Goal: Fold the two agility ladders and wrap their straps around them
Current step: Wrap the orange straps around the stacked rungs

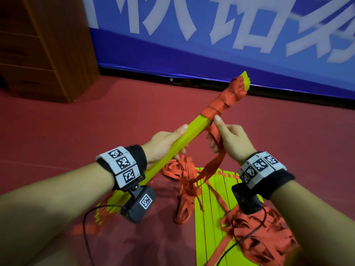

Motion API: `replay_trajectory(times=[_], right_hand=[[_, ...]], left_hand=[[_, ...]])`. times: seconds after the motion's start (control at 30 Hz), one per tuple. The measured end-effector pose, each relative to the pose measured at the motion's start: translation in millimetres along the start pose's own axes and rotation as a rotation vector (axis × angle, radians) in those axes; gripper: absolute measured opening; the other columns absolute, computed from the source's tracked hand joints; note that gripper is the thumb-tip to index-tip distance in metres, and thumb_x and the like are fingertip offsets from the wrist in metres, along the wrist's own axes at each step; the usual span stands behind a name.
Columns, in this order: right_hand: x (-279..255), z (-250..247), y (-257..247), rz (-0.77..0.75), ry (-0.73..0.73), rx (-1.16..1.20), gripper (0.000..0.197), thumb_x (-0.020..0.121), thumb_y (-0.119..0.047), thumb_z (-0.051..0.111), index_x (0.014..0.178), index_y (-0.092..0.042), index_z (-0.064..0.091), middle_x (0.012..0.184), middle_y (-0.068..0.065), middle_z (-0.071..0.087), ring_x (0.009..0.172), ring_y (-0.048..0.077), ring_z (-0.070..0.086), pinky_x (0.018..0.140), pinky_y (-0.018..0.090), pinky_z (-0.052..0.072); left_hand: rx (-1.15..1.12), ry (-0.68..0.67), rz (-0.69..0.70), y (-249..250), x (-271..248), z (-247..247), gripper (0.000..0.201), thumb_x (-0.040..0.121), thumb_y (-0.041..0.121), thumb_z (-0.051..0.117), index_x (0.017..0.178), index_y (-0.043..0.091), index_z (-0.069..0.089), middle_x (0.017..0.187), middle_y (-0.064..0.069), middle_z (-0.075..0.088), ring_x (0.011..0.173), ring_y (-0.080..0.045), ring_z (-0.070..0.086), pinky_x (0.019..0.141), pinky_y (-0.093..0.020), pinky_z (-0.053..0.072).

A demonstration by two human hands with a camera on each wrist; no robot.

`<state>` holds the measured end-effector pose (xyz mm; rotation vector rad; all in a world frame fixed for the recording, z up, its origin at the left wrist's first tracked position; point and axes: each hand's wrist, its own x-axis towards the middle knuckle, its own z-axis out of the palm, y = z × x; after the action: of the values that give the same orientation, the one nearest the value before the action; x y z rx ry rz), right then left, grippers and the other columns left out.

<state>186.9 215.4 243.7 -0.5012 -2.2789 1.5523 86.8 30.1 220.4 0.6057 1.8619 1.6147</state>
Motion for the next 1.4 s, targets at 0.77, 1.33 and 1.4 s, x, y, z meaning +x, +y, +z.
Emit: replay_trajectory(times=[0.77,1.33,1.4], right_hand=[[4,37,-2,0.033,0.231,0.035,0.058,0.089,-0.062,0.066,0.067,-0.008,0.071,0.048,-0.002,0.060,0.043,0.011,0.051,0.058,0.031,0.045],[-3,19,-17,-0.193,0.119,0.255,0.041,0.105,-0.032,0.055,0.082,0.001,0.064,0.053,-0.003,0.053,0.045,0.009,0.043,0.049,0.021,0.039],[-5,20,-22,-0.198,0.107,0.274,0.040,0.106,-0.028,0.053,0.084,0.004,0.064,0.054,-0.003,0.054,0.046,0.009,0.045,0.049,0.019,0.039]], left_hand=[[0.681,0.449,0.191,0,-3,0,0.052,0.086,0.076,0.054,0.080,0.025,0.058,0.066,0.004,0.060,0.074,-0.025,0.060,0.060,-0.035,0.040],[-0.164,-0.287,-0.170,22,-13,-16,0.061,0.105,0.052,0.035,0.104,0.004,0.073,0.096,-0.019,0.076,0.076,-0.029,0.073,0.079,-0.038,0.054],[-0.207,-0.415,-0.203,25,-17,-14,0.068,0.103,0.057,0.030,0.109,0.004,0.072,0.099,-0.021,0.075,0.076,-0.030,0.074,0.082,-0.041,0.052]])
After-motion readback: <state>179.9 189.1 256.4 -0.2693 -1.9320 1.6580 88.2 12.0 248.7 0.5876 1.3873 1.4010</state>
